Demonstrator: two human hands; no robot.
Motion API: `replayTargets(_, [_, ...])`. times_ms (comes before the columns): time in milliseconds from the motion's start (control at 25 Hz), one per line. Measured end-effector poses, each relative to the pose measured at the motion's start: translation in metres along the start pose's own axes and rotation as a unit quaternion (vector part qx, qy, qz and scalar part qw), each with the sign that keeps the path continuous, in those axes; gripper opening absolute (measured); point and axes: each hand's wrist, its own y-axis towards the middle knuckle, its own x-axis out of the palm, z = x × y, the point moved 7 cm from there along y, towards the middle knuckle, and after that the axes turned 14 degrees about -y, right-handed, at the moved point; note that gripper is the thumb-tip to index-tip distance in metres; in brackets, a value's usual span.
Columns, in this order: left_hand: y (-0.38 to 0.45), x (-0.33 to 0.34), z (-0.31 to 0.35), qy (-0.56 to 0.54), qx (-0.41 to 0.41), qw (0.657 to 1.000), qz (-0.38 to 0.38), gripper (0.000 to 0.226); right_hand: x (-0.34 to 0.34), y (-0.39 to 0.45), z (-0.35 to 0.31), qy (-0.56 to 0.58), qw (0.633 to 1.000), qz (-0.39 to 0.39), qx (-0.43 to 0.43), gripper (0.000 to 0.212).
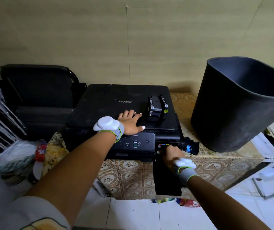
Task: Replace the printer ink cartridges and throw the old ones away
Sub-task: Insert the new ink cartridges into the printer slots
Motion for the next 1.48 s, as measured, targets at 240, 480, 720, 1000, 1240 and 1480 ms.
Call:
replayTargets(240, [-0.002, 0.004, 0.000, 0.000, -0.013, 1.000, 0.001, 0.066, 0.001, -0.010, -0.003, -0.001, 1.000, -0.008, 0.007, 0.043])
replayTargets(480, [0.001, 0.004, 0.000, 0.006, -0.015, 1.000, -0.003, 0.065, 0.002, -0.014, 0.011, -0.088, 0.995, -0.035, -0.011, 0.047])
replayTargets(720, [0.009, 0.002, 0.003, -0.035, -0.010, 0.999, 0.035, 0.054, -0.025, 0.006, 0.062, -0.124, 0.992, -0.009, 0.031, 0.059])
replayTargets(1000, [0.017, -0.007, 0.001, -0.053, 0.040, 0.984, 0.165, 0.046, -0.021, 0.023, 0.089, -0.103, 0.992, -0.075, -0.008, 0.037])
replayTargets(1240, [0.033, -0.005, 0.012, -0.043, 0.022, 0.980, 0.192, 0.047, -0.027, 0.036, 0.107, -0.070, 0.993, -0.003, 0.095, 0.056])
replayTargets(1480, [0.034, -0.003, 0.010, -0.052, 0.023, 0.977, 0.204, 0.047, -0.025, 0.046, 0.098, -0.036, 0.989, 0.019, 0.145, 0.067])
